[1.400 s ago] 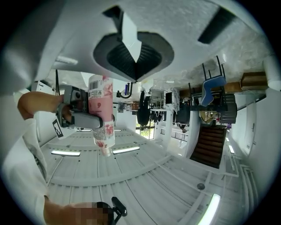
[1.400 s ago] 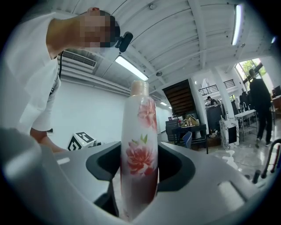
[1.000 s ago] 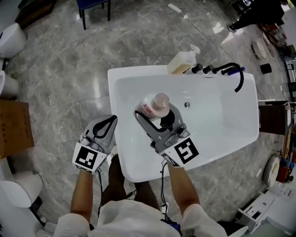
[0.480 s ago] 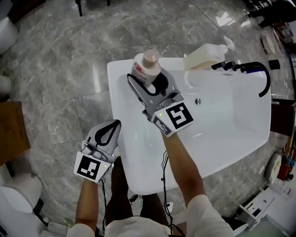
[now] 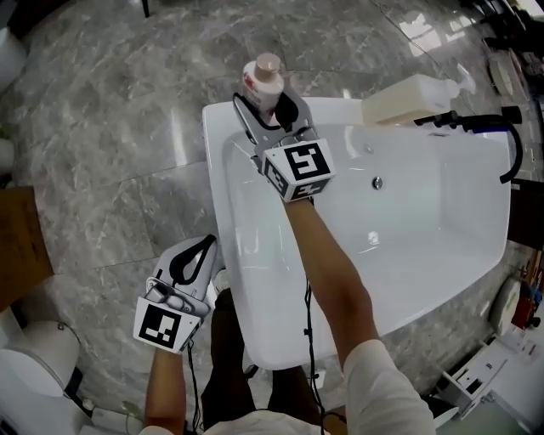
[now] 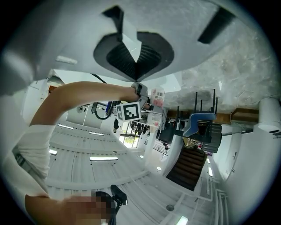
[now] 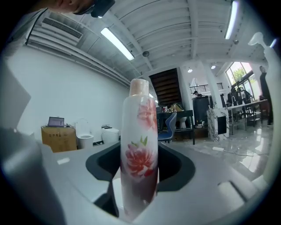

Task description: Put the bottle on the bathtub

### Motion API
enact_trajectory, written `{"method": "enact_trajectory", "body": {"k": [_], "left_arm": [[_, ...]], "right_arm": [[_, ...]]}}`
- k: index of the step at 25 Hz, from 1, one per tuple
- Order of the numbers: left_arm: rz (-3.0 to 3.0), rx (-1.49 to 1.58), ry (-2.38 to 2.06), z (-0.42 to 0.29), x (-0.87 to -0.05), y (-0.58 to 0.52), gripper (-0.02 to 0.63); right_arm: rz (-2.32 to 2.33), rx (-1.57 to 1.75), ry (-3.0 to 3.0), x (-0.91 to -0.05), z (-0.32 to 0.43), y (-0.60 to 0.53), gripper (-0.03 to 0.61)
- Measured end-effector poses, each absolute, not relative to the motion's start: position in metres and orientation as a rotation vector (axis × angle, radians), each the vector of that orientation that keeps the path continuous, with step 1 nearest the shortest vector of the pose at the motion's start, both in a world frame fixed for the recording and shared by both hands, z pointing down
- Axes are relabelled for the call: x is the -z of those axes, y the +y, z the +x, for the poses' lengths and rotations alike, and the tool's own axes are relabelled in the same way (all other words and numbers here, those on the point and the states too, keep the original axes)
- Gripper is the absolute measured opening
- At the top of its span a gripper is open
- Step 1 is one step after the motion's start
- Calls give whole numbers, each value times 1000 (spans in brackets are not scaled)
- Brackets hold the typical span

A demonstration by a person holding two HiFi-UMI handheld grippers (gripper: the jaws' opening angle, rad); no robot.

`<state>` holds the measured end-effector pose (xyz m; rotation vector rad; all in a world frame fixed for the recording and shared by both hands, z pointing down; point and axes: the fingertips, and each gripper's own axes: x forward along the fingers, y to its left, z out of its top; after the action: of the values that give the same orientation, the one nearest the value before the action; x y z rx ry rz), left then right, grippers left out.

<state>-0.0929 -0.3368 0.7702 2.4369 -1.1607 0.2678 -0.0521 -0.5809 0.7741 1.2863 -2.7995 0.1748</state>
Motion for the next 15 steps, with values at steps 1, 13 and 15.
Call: {"method": "enact_trajectory", "body": {"k": [1,13,15], "left_arm": [[2433,-274,-1159,-94,-774,-335,2],[2452,-257,-1066,-74,-781,-323,2],[2452,-243,-1062,-67,-779,-324,2]], "right_arm": [[1306,-164,-2791,-780,-51,-585,242],[1322,-123,-2819,-788,-49,-591,253],[1326,-165,-2821,-790,-47,-590,267]]}}
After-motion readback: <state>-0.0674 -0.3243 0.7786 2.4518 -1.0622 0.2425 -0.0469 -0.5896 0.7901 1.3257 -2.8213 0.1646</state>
